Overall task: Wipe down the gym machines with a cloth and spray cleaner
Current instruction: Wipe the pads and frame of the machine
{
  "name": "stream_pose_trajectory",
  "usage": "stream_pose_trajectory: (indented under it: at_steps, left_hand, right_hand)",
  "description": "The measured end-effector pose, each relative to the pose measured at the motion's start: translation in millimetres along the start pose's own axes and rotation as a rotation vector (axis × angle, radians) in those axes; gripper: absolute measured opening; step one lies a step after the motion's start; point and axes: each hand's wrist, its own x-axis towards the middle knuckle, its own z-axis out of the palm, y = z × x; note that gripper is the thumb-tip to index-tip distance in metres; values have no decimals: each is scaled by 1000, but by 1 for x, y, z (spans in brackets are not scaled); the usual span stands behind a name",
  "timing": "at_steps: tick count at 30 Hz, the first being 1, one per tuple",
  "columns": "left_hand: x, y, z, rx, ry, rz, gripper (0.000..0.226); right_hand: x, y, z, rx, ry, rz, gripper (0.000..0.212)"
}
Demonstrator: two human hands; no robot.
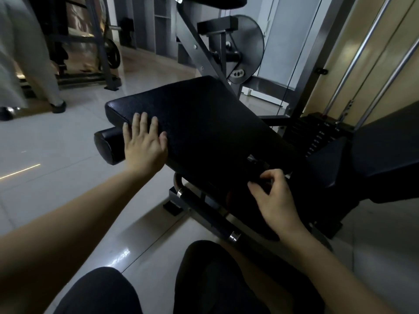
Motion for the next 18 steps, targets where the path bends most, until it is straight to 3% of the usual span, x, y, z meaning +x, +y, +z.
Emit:
stream_pose_trajectory:
  at_steps: [2, 4, 6, 8, 10, 14, 16, 18]
  left_hand:
    - [-28, 21, -7, -162, 37, 3, 57]
    - [-77, 52, -14, -449, 48, 144, 53]
    - [-122, 82, -22, -670, -139, 287, 58]
    - [-146, 94, -16, -580, -239, 410, 73]
    - [-152, 96, -2, -383, -154, 506, 68]
    - [-156, 95, 18, -277, -10, 647, 20]
    - [-164, 103, 24, -364, -59, 645, 14]
    - [-170, 104, 27, -442, -171, 627, 15]
  right_hand:
    - [11, -12, 4, 202, 0, 175, 38]
    - [22, -18, 11, 405, -85, 311, 44]
    - [30, -17, 17, 649, -207, 395, 35]
    - [33, -13, 20, 741, -289, 401, 25]
    - [32, -4, 12, 486, -302, 235, 27]
    - [19, 21, -13, -484, -408, -303, 59]
    - [11, 34, -19, -826, -465, -393, 77]
    - [5, 44, -20, -1048, -431, -481, 82]
